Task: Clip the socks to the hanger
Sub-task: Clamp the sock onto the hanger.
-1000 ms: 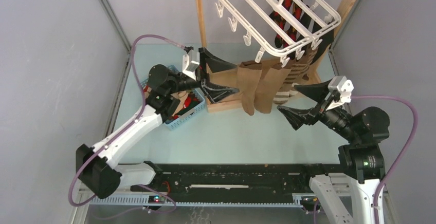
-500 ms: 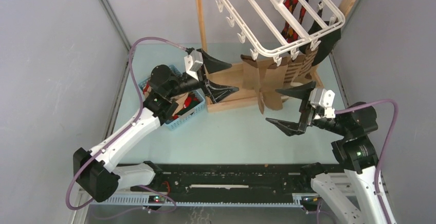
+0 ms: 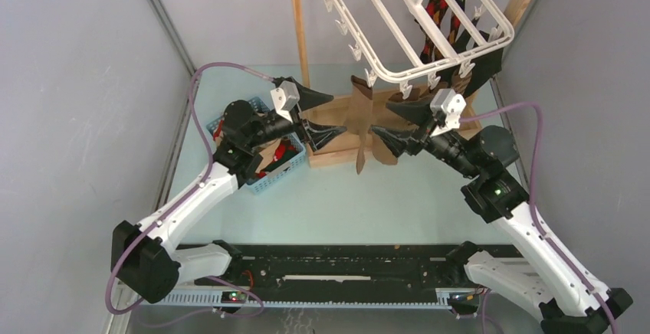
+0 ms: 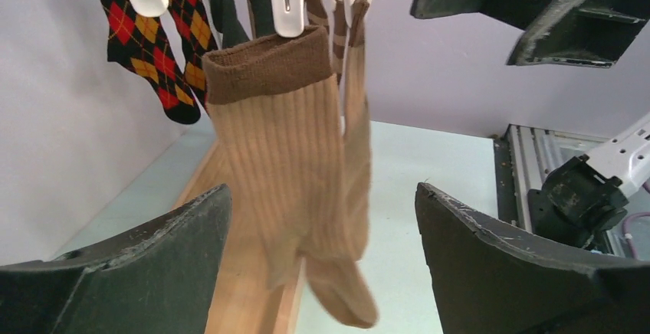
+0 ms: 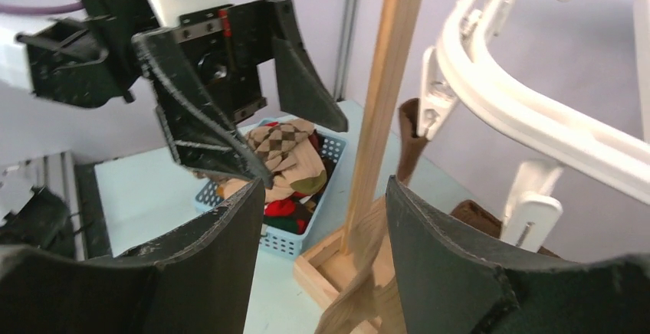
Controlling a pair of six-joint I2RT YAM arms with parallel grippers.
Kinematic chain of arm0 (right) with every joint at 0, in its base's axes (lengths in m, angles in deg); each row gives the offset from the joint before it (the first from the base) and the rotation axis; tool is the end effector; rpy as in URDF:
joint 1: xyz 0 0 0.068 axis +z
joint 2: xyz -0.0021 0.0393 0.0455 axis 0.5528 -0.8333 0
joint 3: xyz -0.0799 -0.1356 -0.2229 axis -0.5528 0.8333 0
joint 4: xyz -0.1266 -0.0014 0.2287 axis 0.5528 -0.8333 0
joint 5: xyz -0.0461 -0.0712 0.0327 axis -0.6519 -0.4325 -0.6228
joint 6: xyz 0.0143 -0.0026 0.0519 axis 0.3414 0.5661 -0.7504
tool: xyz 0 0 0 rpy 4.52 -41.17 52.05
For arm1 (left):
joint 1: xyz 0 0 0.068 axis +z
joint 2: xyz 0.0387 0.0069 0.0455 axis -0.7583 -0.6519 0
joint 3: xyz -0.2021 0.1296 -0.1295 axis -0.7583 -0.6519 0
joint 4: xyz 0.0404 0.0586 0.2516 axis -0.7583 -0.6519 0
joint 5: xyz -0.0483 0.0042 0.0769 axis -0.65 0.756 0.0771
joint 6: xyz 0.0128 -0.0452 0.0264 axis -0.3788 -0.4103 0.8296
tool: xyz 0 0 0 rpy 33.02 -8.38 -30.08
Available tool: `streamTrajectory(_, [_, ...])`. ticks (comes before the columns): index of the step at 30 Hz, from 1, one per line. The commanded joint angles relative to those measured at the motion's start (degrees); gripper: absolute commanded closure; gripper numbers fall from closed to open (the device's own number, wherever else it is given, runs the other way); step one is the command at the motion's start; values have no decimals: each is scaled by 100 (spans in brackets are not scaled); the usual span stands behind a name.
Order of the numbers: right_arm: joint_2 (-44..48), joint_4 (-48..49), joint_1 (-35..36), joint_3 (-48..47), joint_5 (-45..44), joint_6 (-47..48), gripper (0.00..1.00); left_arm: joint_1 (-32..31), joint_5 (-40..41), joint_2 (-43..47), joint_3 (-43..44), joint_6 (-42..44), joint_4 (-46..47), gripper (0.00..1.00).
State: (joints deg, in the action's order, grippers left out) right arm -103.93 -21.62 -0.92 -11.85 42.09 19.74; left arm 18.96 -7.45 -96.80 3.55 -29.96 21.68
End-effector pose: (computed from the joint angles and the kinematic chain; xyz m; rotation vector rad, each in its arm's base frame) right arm 0.1371 0.1061 0.4295 -0.7958 1.1172 0.6944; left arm 0.2200 -0.1560 0.3855 0.8892 1.1634 -1.0091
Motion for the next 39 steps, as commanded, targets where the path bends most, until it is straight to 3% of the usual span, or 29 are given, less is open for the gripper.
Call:
streamTrajectory(1, [-129,617,262,-31,-1151,-365,33,75,13,62,-117,332,232,8])
streamTrajectory(9, [-458,1059,697,-37,-2182,-491,29,252,-203,-465,231,473,233,12])
streamTrajectory(16, [-551,947,402,-32,-2743,-808,31,441,-449,-844,680,450,280,17])
streamTrajectory(35, [-395,574,-351,-32,-2282,-1009,34,451,-869,-1676,1483,-198,784,15])
streamTrajectory(39, [-333,494,-394,-32,-2168,-986,34,430,-1224,-1898,1658,-794,1396,24])
